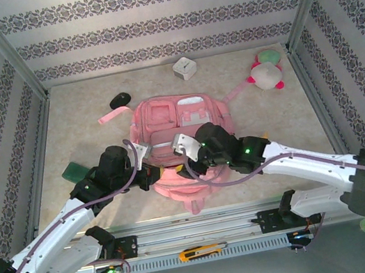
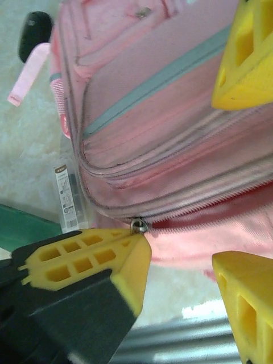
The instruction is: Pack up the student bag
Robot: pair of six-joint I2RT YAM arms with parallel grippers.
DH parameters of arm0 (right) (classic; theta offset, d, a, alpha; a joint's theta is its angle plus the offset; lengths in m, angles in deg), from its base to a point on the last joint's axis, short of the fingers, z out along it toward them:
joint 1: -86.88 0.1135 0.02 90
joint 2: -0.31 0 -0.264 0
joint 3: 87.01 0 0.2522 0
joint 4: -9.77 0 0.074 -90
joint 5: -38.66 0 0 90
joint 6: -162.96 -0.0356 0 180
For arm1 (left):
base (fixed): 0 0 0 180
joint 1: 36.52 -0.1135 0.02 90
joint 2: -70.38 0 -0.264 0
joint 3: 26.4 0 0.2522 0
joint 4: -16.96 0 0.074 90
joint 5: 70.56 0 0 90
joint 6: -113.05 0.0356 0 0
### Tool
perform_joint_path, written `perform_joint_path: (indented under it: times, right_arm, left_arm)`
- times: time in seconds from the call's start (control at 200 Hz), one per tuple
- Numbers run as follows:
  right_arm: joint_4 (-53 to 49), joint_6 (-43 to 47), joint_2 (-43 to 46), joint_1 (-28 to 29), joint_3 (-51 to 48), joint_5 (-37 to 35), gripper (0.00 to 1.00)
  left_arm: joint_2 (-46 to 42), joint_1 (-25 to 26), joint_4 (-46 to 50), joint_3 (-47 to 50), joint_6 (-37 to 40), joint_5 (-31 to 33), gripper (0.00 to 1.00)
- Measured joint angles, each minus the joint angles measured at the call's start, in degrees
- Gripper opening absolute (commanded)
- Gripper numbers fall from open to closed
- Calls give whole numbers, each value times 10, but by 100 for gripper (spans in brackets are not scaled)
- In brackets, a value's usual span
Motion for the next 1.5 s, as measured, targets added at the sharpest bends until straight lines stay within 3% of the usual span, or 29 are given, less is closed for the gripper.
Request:
perform_joint_path:
  times: [0.11,0.215,0.39,0.47,0.629,0.849,1.094,1.499]
  right_arm:
    - [20,64,-30,0,6,-10,66]
    - [29,100,-56,0,16,-26,58]
    - [40,149,-68,5,17,-36,23]
    - [40,183,-66,7,16,-35,0]
    - [39,227,-29,-22,-3,20,0]
    - [32,265,59,-125,-39,156,0]
    - [28,282,71,-187,-51,284,0]
    - [52,266,71,-238,-58,378,0]
  left_arm:
    - [0,0,0,0,0,-3,0]
    - [0,0,0,0,0,-4,0]
    - [0,0,-4,0,-1,4,0]
    - [-1,0,-6,0,-1,17,0]
    - [-4,0,-5,-3,-1,55,0]
    - [-4,-14,-4,-9,0,123,0]
    - [43,-42,-34,-16,27,157,0]
    - [139,-96,-135,-17,47,179,0]
